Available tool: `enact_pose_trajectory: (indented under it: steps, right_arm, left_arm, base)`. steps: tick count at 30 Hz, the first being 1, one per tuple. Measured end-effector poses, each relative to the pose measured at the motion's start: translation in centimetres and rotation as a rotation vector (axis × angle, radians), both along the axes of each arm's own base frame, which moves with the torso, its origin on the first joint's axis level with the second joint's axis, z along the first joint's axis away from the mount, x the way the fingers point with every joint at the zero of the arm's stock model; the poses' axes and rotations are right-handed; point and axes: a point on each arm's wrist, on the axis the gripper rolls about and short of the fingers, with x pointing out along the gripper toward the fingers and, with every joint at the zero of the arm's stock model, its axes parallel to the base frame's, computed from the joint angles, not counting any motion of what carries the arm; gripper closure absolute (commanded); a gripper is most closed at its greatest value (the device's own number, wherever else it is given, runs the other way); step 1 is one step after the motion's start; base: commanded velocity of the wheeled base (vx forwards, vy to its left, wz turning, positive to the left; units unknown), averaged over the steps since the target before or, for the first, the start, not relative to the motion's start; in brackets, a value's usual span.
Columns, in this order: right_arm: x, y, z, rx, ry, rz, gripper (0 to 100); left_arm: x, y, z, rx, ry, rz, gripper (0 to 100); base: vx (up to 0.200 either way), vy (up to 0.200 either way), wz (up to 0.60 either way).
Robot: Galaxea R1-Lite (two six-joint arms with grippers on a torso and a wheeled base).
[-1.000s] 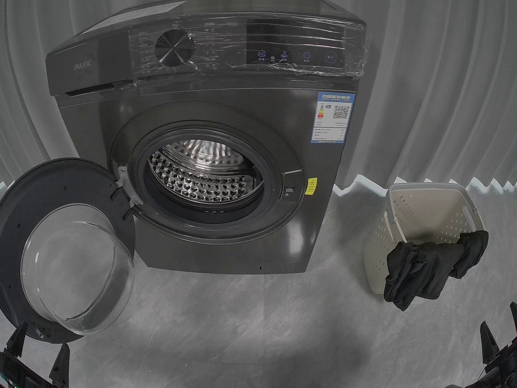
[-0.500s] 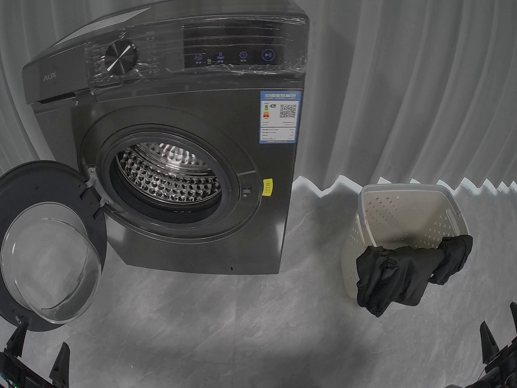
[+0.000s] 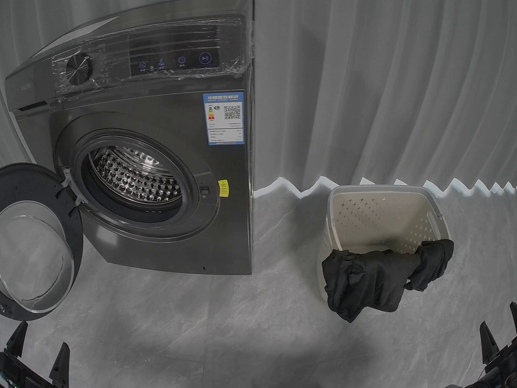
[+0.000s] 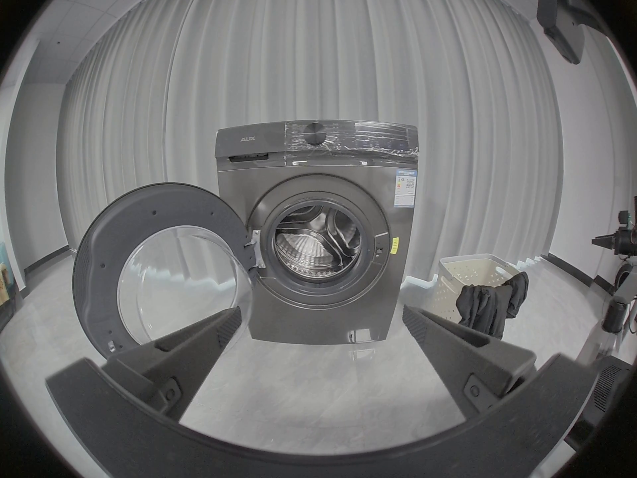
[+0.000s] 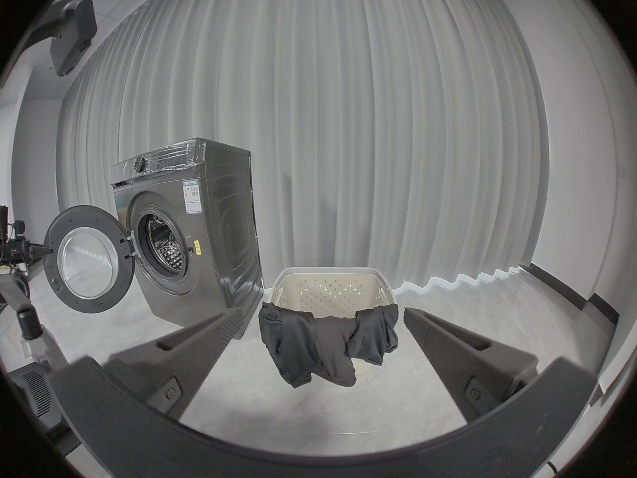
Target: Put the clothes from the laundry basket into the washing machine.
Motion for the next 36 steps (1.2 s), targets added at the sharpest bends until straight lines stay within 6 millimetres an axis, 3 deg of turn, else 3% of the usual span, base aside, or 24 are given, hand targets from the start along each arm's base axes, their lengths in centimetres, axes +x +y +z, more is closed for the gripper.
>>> enact_pose_trajectory:
  steps: [10,24,33,36]
  right_arm:
    - [0.00,0.00,0.00,0.000,0.000,-0.001,0]
    - [0.01,0.00,0.00,0.000,0.001,0.000,0]
    - [0.01,0.00,0.00,-0.002,0.001,0.000,0]
    - [0.01,0.00,0.00,-0.003,0.001,0.000,0]
  left_arm:
    - [0.00,0.00,0.00,0.000,0.000,0.000,0]
    - [0.00,0.00,0.00,-0.001,0.000,0.000,0]
    - [0.00,0.00,0.00,0.000,0.000,0.000,0]
    - [0.00,0.00,0.00,0.000,0.000,0.000,0]
  base:
    - [0.000,0.000,0.00]
    - [0.000,-0.200,0.00]
    - [0.000,0.000,0.00]
    - [0.000,0.000,-0.60]
